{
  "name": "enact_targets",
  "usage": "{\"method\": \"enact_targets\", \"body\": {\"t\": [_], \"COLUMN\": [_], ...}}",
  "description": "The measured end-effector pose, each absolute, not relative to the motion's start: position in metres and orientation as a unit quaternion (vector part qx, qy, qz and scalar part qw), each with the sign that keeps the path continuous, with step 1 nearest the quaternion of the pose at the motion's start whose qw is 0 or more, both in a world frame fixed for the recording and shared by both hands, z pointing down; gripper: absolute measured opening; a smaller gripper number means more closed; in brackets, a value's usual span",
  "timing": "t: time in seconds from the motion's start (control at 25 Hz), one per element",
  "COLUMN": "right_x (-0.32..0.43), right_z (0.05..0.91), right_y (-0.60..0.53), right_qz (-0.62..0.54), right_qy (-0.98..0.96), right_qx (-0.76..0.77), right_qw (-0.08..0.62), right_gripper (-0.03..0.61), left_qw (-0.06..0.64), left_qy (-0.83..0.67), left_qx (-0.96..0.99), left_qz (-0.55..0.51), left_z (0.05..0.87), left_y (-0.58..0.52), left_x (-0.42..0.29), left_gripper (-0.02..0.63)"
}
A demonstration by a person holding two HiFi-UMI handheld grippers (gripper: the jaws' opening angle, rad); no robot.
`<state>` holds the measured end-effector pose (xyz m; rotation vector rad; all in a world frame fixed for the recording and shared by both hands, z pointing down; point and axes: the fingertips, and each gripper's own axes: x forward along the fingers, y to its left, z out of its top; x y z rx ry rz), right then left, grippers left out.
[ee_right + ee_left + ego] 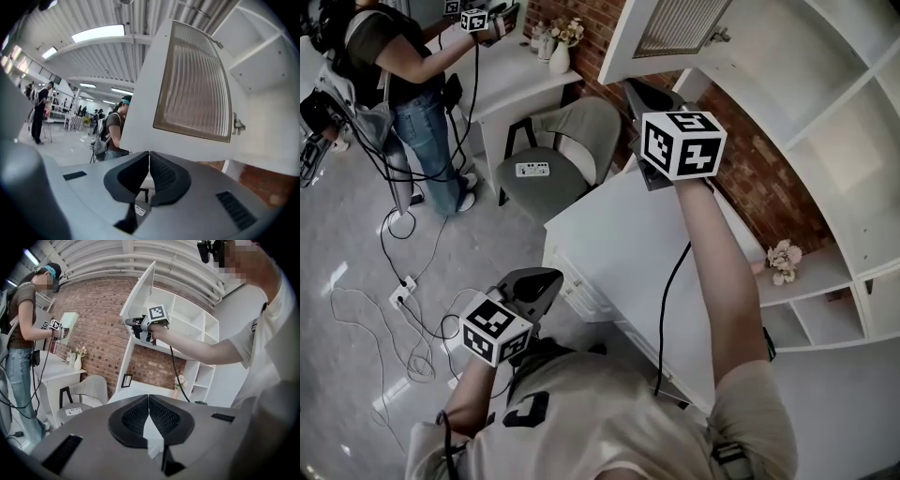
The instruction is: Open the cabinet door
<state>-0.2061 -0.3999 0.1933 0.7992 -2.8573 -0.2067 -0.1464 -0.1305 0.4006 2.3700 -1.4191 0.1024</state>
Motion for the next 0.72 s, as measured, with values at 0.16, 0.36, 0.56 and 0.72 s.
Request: {"method": "enact_targets", "body": {"t": [0.16, 0.36, 0.56, 0.72], "right_x": [-0.213, -0.210, -0.207, -0.211], "right_z": [0.188, 0.183, 0.180, 0.181], "right_y": [-0.399, -0.400, -0.397, -0.388], "right_qz": [-0.083, -0.074, -0.047, -0.042], "right_qy": [-0.957, -0.960, -0.963, -0.967], "right_qx": [0.264, 0.257, 0.254, 0.238], "right_qw": [0.086, 0.085, 0.080, 0.082], "right_gripper": [0.029, 0.029, 0.029, 0.029], "left_qw": [0.182, 0.176, 0.166, 0.160], "left_qy": [-0.505, -0.508, -0.516, -0.527], "left_qx": [0.843, 0.842, 0.840, 0.834], "left_qz": [0.032, 0.037, 0.031, 0.035], "left_z": [0.394, 0.389, 0.380, 0.376], "left_y": [-0.136, -0.139, -0.143, -0.145], "left_x": [-0.145, -0.146, -0.154, -0.162], "left_gripper": [0.017, 0.017, 0.017, 0.017]}}
